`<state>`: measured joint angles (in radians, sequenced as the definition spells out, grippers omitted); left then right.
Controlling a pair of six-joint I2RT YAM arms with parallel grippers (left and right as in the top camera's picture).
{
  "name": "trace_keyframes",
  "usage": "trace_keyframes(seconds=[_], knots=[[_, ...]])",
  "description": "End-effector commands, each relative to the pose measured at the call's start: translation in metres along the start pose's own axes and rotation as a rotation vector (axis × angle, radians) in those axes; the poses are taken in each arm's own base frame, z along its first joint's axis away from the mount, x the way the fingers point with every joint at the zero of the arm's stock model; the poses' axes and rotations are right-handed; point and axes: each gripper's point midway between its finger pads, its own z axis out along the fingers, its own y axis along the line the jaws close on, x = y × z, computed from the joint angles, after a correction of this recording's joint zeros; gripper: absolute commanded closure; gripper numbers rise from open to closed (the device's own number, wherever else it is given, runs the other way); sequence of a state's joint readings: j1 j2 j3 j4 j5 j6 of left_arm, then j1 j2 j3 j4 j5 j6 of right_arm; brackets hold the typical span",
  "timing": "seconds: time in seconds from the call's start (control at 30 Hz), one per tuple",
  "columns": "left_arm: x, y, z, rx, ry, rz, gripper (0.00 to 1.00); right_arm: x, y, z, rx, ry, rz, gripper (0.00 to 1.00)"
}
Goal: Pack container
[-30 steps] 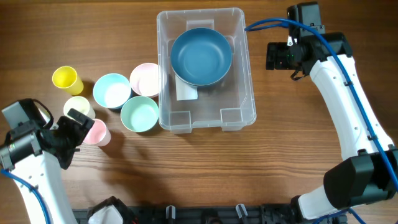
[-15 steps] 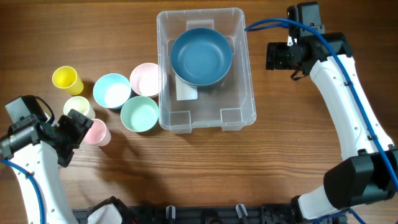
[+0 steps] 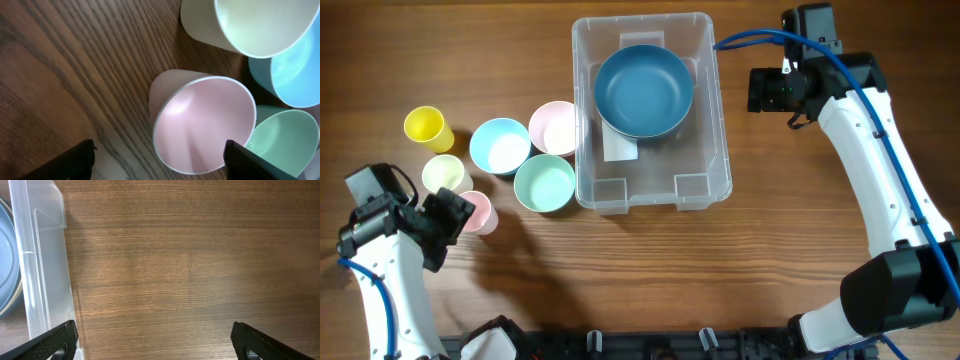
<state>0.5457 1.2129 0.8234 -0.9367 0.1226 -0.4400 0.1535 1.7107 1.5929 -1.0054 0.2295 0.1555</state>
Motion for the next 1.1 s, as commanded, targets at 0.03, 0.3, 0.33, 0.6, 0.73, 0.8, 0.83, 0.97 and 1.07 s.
trace_keyframes(seconds=[0.03,0.3,0.33,0.6,0.73,0.8,0.83,0.97,1.07], knots=[[-0.004,0.003,0.004,-0.01,-0.011,-0.018,0.23,-0.005,-0.004,-0.009,0.012,-0.031,0.001,0.0],[-0.004,0.005,0.032,-0.022,0.019,-0.023,0.29,-0.005,-0.004,-0.009,0.012,-0.031,0.0,0.0],[-0.005,0.005,0.034,-0.023,0.021,-0.023,0.31,-0.005,-0.004,-0.009,0.012,-0.031,0.001,0.0],[-0.006,0.005,0.051,-0.03,0.057,-0.031,0.65,-0.005,-0.004,-0.009,0.012,-0.031,0.0,0.0],[-0.007,0.005,0.052,-0.028,0.055,-0.03,0.84,-0.005,-0.004,-0.009,0.012,-0.031,0.001,0.0],[-0.006,0.005,0.052,-0.031,0.059,-0.031,0.94,-0.005,-0.004,-0.009,0.012,-0.031,0.001,0.0],[-0.005,0.006,0.051,-0.033,0.063,-0.031,0.96,-0.005,-0.004,-0.009,0.012,-0.031,0.001,0.0],[0.006,0.003,0.05,-0.012,0.113,-0.038,0.96,-0.005,-0.004,-0.009,0.012,-0.031,0.001,0.0],[0.012,0.0,0.049,0.01,0.145,-0.042,0.96,-0.005,-0.004,-0.009,0.012,-0.031,0.001,0.0]])
